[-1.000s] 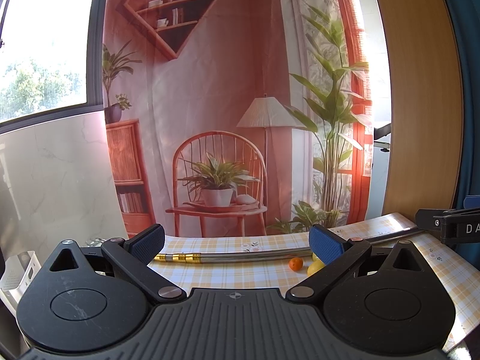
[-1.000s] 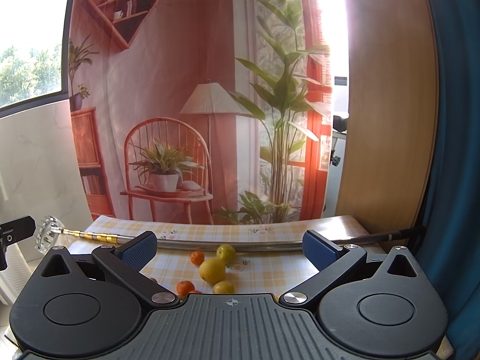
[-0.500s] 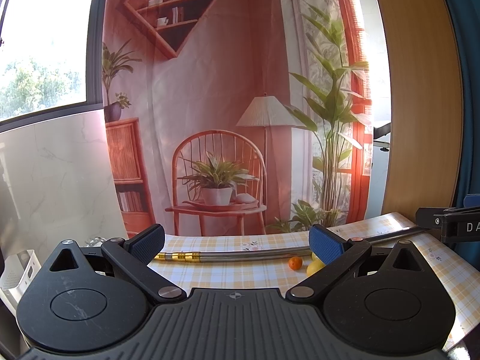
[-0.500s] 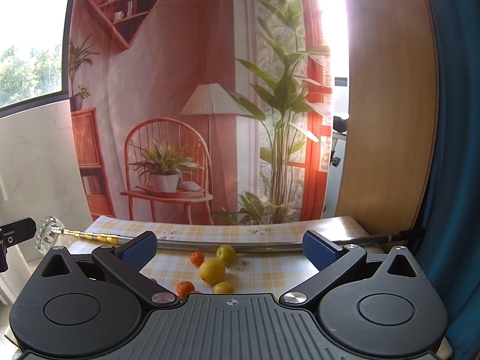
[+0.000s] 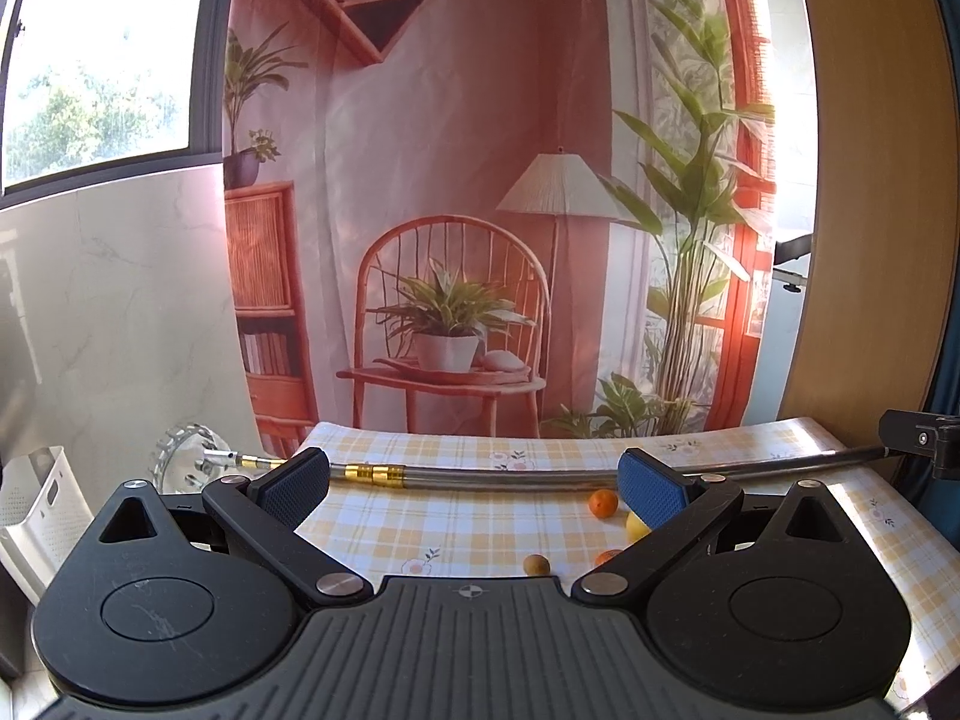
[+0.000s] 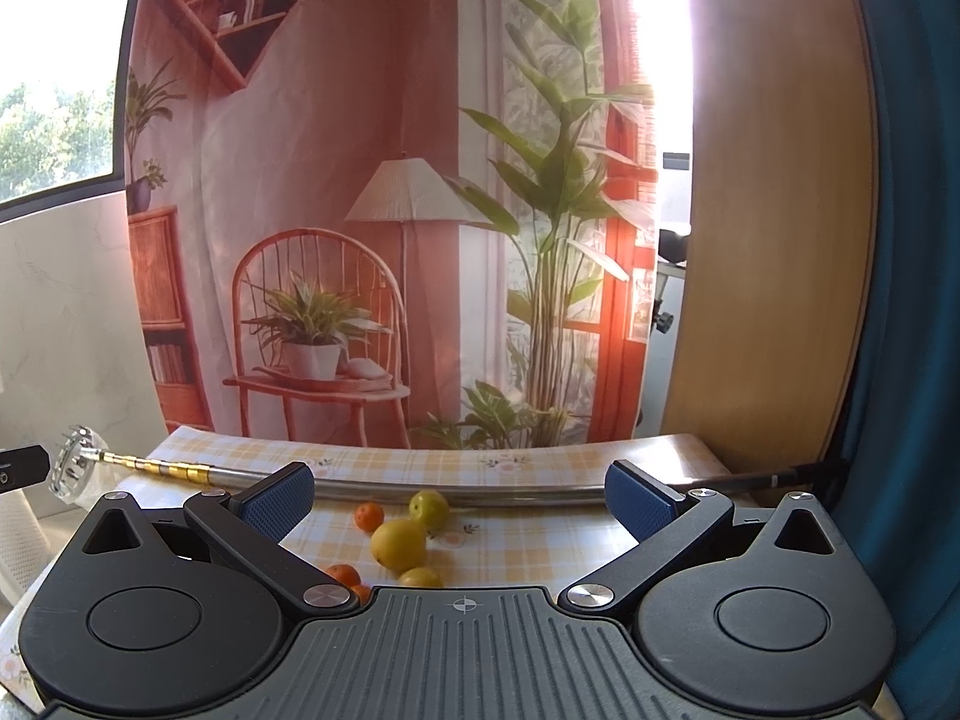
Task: Organize fruits
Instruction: 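Lower the left tool onto the small brown kiwi and close on it while the right tool approaches the fruit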
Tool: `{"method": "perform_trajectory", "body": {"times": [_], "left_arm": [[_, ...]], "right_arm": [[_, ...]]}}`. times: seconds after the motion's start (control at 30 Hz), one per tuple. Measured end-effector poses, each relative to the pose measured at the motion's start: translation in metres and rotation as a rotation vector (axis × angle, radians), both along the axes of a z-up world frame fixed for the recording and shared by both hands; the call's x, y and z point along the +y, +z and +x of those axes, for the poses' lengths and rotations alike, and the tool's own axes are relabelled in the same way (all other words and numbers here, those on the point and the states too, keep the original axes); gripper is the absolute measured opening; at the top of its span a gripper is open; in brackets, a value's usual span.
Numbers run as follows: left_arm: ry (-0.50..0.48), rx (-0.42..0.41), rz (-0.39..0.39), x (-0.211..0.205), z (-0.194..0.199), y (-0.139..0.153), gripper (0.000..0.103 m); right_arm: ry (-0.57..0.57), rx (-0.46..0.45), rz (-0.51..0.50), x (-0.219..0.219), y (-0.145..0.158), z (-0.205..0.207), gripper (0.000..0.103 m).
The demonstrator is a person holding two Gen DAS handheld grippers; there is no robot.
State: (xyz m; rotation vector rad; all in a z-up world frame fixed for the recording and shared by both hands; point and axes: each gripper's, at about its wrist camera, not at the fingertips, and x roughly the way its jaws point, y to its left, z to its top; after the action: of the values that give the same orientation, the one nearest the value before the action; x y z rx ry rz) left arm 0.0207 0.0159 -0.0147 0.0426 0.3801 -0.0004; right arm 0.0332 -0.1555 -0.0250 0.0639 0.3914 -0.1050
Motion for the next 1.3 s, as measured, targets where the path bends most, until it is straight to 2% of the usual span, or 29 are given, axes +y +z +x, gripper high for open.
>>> {"method": "perform_trajectory", "body": {"times": [0.17, 0.33, 0.5, 0.73, 0.9, 1.1, 1.3], "left_arm": [[0.042, 0.048, -0.019, 0.011, 0.026, -0.019, 0.103], [0.058, 0.100, 0.029, 0.016, 0.052, -0.038, 0.103], [0.048, 0.163, 0.005, 0.026, 0.077, -0.057, 0.103], [-0.033, 0.190, -0.101, 0.036, 0.097, -0.085, 0.100], [-0.041, 0.194, -0.029, 0.026, 0.105, -0.100, 0.099], [-0.083, 0.294, -0.113, 0.031, 0.125, -0.115, 0.100], [-0.125, 0.307, -0.067, 0.025, 0.136, -0.125, 0.100]], "right_arm": [[-0.008, 0.040, -0.010, -0.009, -0.021, 0.025, 0.103], [0.008, 0.073, 0.027, -0.015, -0.044, 0.048, 0.103], [0.018, 0.109, 0.022, -0.018, -0.067, 0.070, 0.103], [0.056, 0.132, 0.010, -0.017, -0.090, 0.089, 0.103], [0.065, 0.144, 0.026, -0.021, -0.101, 0.100, 0.103], [0.063, 0.154, 0.046, -0.025, -0.111, 0.110, 0.103], [0.077, 0.162, 0.029, -0.027, -0.125, 0.116, 0.103]]}}
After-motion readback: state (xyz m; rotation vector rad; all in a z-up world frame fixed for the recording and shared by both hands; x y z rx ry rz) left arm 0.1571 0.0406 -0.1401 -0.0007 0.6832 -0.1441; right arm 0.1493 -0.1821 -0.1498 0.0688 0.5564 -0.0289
